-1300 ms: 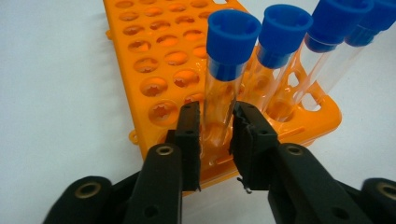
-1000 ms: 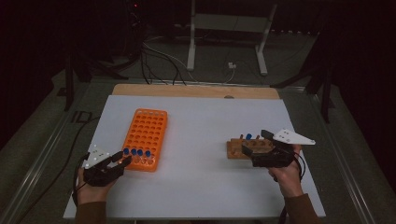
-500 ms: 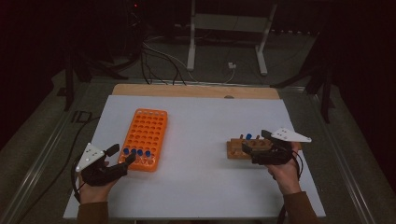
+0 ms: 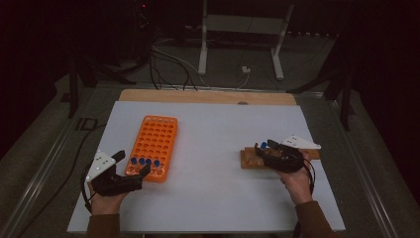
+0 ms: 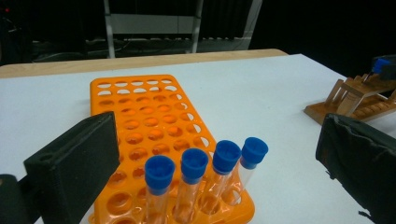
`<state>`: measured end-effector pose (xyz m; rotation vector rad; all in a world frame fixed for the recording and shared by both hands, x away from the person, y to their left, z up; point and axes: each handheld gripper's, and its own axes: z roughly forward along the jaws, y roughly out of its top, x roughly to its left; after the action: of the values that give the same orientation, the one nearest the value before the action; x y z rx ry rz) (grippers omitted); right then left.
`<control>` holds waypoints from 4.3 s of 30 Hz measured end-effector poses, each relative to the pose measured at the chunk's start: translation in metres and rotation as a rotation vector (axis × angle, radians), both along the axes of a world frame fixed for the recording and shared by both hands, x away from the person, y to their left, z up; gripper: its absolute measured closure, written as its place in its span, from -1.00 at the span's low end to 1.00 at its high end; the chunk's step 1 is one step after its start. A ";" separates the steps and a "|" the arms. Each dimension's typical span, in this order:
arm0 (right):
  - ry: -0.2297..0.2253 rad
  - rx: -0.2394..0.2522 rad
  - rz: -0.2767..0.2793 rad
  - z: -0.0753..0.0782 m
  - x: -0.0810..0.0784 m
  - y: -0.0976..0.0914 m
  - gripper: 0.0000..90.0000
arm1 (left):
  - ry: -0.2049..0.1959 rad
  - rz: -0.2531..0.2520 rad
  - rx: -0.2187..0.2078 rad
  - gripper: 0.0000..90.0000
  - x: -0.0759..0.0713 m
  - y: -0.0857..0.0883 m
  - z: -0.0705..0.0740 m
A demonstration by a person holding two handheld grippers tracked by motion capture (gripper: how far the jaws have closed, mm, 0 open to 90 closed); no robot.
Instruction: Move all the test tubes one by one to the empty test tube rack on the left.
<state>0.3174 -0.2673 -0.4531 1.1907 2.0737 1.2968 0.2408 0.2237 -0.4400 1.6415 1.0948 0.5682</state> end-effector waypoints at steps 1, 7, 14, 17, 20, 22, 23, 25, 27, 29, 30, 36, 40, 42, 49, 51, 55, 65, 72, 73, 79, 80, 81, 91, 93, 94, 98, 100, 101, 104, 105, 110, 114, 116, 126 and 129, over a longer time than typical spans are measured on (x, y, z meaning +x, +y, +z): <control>0.002 -0.004 0.002 -0.001 0.000 0.001 0.13 | 0.001 0.000 0.002 -0.99 0.000 -0.001 0.000; -0.023 -0.080 0.027 -0.005 -0.001 0.008 0.58 | -0.003 -0.008 0.003 -0.99 0.000 -0.003 0.002; -0.020 -0.102 0.030 -0.008 0.001 0.014 0.70 | -0.003 -0.009 0.001 -0.99 0.000 -0.005 0.002; -0.020 -0.107 0.028 -0.008 0.001 0.014 0.70 | -0.001 -0.009 0.001 -0.99 0.000 -0.005 0.002; -0.020 -0.109 0.026 -0.008 0.000 0.015 0.70 | -0.001 -0.009 0.002 -0.99 0.000 -0.005 0.002; -0.018 -0.106 0.026 -0.008 0.000 0.014 0.71 | -0.001 -0.009 0.002 -0.99 0.000 -0.005 0.002; -0.017 -0.105 0.024 -0.008 0.000 0.014 0.71 | 0.000 -0.009 0.002 -0.99 0.000 -0.005 0.002; -0.015 -0.105 0.022 -0.008 0.000 0.014 0.71 | 0.000 -0.010 0.003 -0.99 0.000 -0.006 0.002; -0.014 -0.103 0.022 -0.007 0.000 0.013 0.71 | 0.002 -0.009 0.003 -0.99 0.000 -0.006 0.002; -0.015 -0.094 0.017 -0.006 0.000 0.013 0.71 | 0.003 -0.012 0.005 -0.99 0.000 -0.006 0.002; -0.016 -0.090 0.018 -0.005 -0.001 0.012 0.71 | 0.005 -0.011 0.007 -0.99 0.000 -0.006 0.002; -0.035 -0.075 0.009 0.002 -0.003 0.009 0.71 | 0.007 -0.015 0.010 -0.99 0.000 -0.007 0.002; -0.047 -0.065 0.002 0.008 -0.005 0.007 0.71 | 0.010 -0.017 0.015 -0.99 0.001 -0.008 0.002; -0.053 -0.060 -0.001 0.011 -0.005 0.006 0.71 | 0.010 -0.020 0.016 -0.99 0.001 -0.009 0.001; -0.080 -0.041 -0.010 0.021 -0.009 0.002 0.71 | 0.011 -0.027 0.020 -0.99 0.001 -0.012 0.002; -0.089 -0.035 -0.010 0.024 -0.010 0.001 0.71 | 0.011 -0.028 0.023 -0.99 0.001 -0.012 0.002; -0.110 -0.022 -0.015 0.032 -0.014 -0.001 0.71 | 0.009 -0.032 0.027 -0.99 0.001 -0.014 0.002; -0.152 0.012 0.012 0.050 -0.024 0.000 0.71 | 0.006 -0.052 0.037 -0.99 0.000 -0.023 0.004; -0.145 0.020 0.068 0.054 -0.029 0.011 0.71 | -0.006 -0.090 0.062 -0.99 0.001 -0.041 0.006; -0.144 0.019 0.076 0.054 -0.030 0.012 0.71 | -0.008 -0.096 0.067 -0.99 0.002 -0.045 0.006; -0.126 0.013 0.120 0.052 -0.032 0.024 0.71 | -0.029 -0.126 0.108 -0.99 0.004 -0.069 0.007; -0.122 0.010 0.127 0.051 -0.032 0.026 0.71 | -0.033 -0.131 0.107 -0.99 0.004 -0.073 0.007; -0.121 0.004 0.136 0.049 -0.033 0.029 0.71 | -0.036 -0.134 0.111 -0.99 0.005 -0.076 0.007; -0.096 -0.009 0.197 0.045 -0.038 0.046 0.71 | -0.068 -0.164 0.132 -0.99 0.009 -0.108 0.009; -0.092 -0.011 0.206 0.044 -0.039 0.050 0.71 | -0.070 -0.176 0.141 -0.98 0.009 -0.114 0.008; -0.091 -0.012 0.210 0.044 -0.039 0.051 0.71 | -0.072 -0.180 0.147 -0.98 0.009 -0.118 0.008; -0.092 -0.013 0.227 0.044 -0.041 0.055 0.71 | -0.078 -0.196 0.161 -0.98 0.009 -0.129 0.007; -0.091 -0.014 0.231 0.045 -0.042 0.057 0.71 | -0.079 -0.204 0.166 -0.98 0.009 -0.134 0.006; -0.092 -0.013 0.234 0.045 -0.042 0.057 0.71 | -0.079 -0.208 0.167 -0.98 0.009 -0.137 0.005; -0.090 -0.014 0.241 0.045 -0.043 0.059 0.71 | -0.078 -0.216 0.174 -0.98 0.009 -0.144 0.004; -0.089 -0.013 0.242 0.045 -0.043 0.059 0.71 | -0.077 -0.222 0.176 -0.98 0.009 -0.146 0.003; -0.085 -0.010 0.254 0.045 -0.044 0.062 0.71 | -0.065 -0.252 0.181 -0.98 0.010 -0.159 -0.001; -0.079 -0.013 0.263 0.044 -0.045 0.064 0.71 | -0.046 -0.280 0.188 -0.98 0.012 -0.169 -0.006; -0.081 -0.016 0.267 0.043 -0.045 0.065 0.71 | -0.039 -0.286 0.187 -0.98 0.013 -0.174 -0.008; -0.071 -0.013 0.284 0.042 -0.047 0.069 0.71 | -0.017 -0.314 0.167 -0.97 0.019 -0.192 -0.014; -0.067 -0.009 0.292 0.041 -0.047 0.071 0.71 | -0.014 -0.322 0.161 -0.97 0.020 -0.197 -0.014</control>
<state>0.2700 -0.1964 -0.4120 0.8502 2.2623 1.4306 0.2607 0.0266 -0.4545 1.9038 0.7678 0.4639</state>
